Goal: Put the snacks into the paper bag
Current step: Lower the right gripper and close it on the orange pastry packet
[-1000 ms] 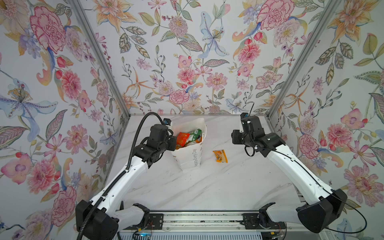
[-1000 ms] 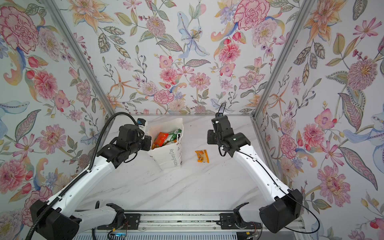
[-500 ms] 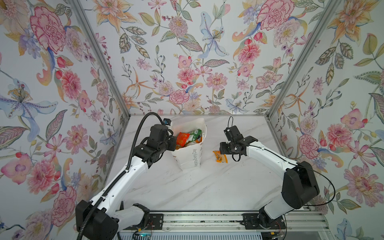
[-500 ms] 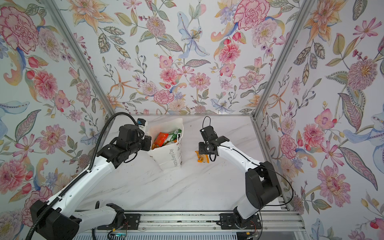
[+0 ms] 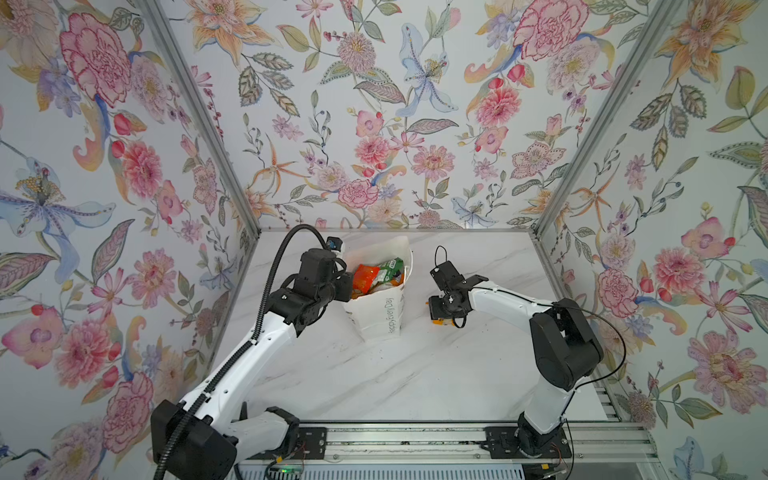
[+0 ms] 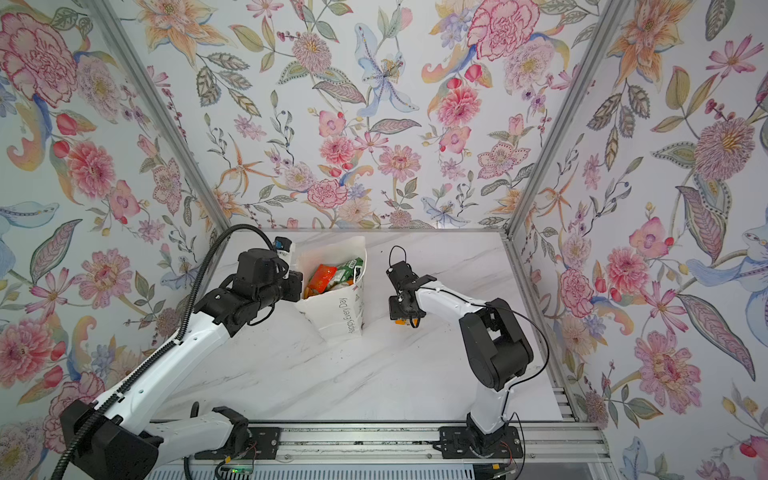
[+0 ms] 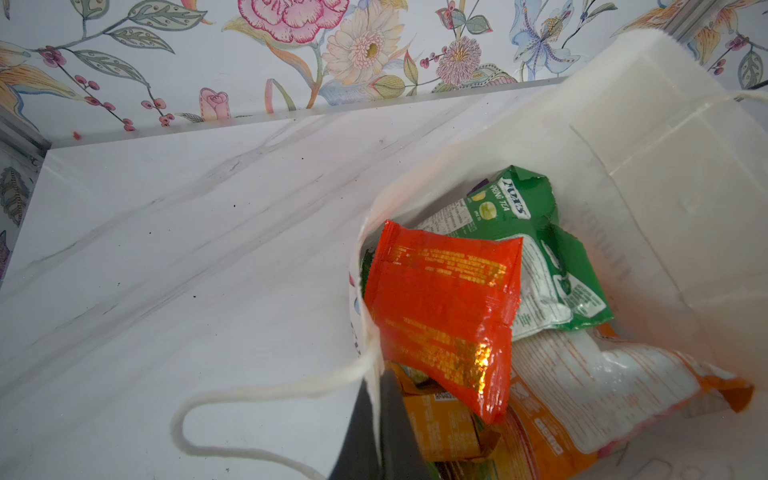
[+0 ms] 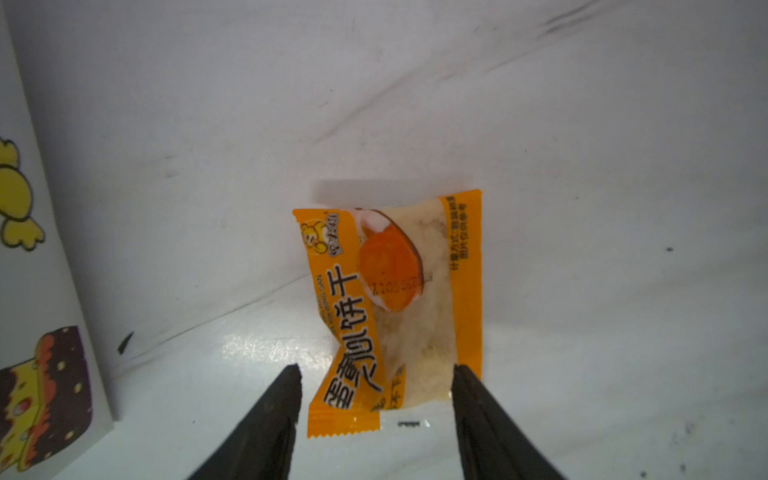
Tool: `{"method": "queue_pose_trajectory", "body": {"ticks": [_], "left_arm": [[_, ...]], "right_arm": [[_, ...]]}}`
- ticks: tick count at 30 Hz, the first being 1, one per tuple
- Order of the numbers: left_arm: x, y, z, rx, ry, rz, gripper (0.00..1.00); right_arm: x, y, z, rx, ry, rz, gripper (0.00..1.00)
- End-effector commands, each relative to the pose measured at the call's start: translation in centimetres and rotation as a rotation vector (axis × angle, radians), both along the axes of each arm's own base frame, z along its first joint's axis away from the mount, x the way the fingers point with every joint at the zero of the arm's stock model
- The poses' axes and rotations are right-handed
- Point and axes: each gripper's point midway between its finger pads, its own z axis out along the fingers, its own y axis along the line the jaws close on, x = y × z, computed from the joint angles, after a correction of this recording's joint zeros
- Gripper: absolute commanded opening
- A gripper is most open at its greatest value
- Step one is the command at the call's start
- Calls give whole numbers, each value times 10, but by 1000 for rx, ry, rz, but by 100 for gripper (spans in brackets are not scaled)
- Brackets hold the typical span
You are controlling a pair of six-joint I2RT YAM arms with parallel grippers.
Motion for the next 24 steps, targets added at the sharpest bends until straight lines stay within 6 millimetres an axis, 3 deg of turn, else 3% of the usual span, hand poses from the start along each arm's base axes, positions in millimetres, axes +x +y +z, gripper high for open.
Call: {"method": "queue_pose_trajectory", "body": {"ticks": [1,10,15,20,24], "left_arm": [[9,11,27,-8,-107,41,0],[11,13,28,-4,-110,52,0],[11,14,29,-3,-112,58,0],[11,16,28,5,-112,62,0],[12,14,27,2,-109,58,0]], "right_arm": [[3,2,-3,-46,-2,22,60],[2,8,-17,-74,35,43,53],[-1,11,-25,-84,57,57,31],[-8,7,-10,-69,33,55,12],[-14,3,9,-42,-5,51,7]]}}
